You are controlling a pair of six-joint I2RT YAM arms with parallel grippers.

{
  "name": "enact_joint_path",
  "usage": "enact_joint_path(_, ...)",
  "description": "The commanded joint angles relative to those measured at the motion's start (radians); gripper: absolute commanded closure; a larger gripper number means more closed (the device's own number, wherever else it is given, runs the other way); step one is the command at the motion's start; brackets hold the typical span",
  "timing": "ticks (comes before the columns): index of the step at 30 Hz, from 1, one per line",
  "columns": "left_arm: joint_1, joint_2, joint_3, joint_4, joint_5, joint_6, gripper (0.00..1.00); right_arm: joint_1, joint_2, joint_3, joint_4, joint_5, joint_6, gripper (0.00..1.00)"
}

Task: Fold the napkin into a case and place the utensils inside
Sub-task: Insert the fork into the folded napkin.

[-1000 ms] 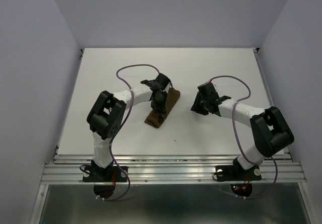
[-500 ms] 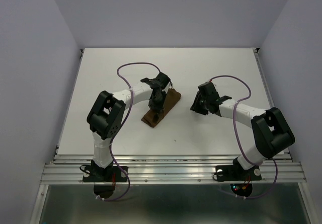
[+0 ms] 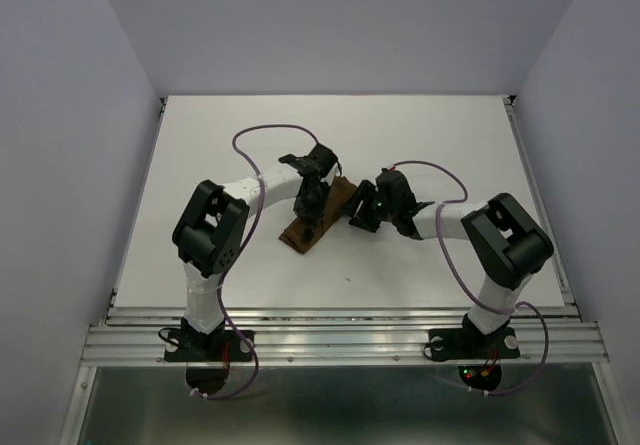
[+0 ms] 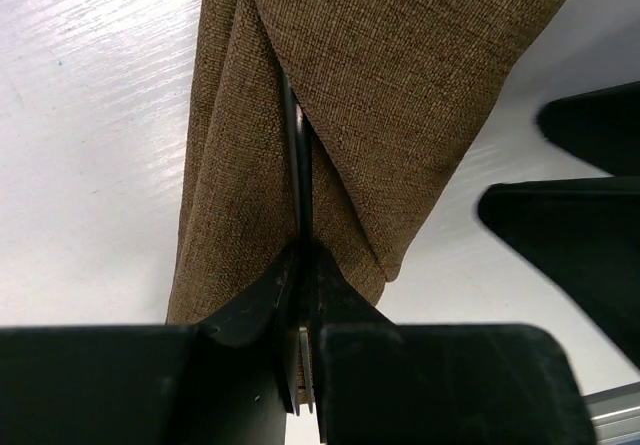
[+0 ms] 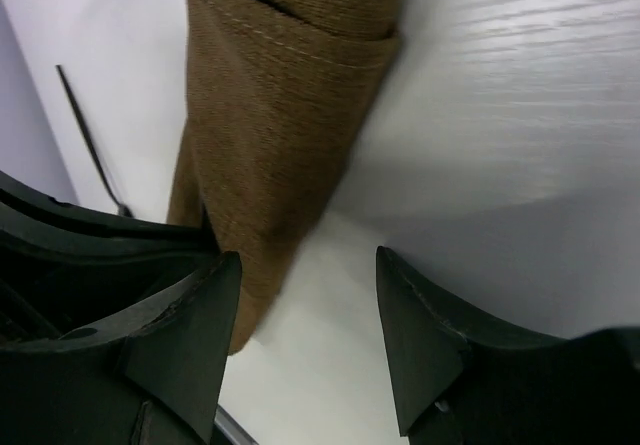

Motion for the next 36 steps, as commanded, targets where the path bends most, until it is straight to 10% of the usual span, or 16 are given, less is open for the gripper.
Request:
enact_joint_path(1,0.011,-0.017,0.042,-0.022,0.024,0.022,1.0,0.03,0.092,0.036,0.166,-0.027,0.093,0.39)
enact_joint_path(13,0.039,-0.024,0.049,-0.011,0.079,0.015,1.0,0.059,0.182,0.056,0.2,0.035,0.147,0.67)
enact_joint_path(19,0.042,-0.034,0.049,-0.016,0.081,0.028,1.0,0.059,0.168,0.103,0.116,0.044,0.062,0.99)
enact_joint_path(36,0.046,-0.057,0.058,-0.039,0.052,0.08,1.0,0.019,0.226,0.381,-0.219,-0.06,-0.254,0.99)
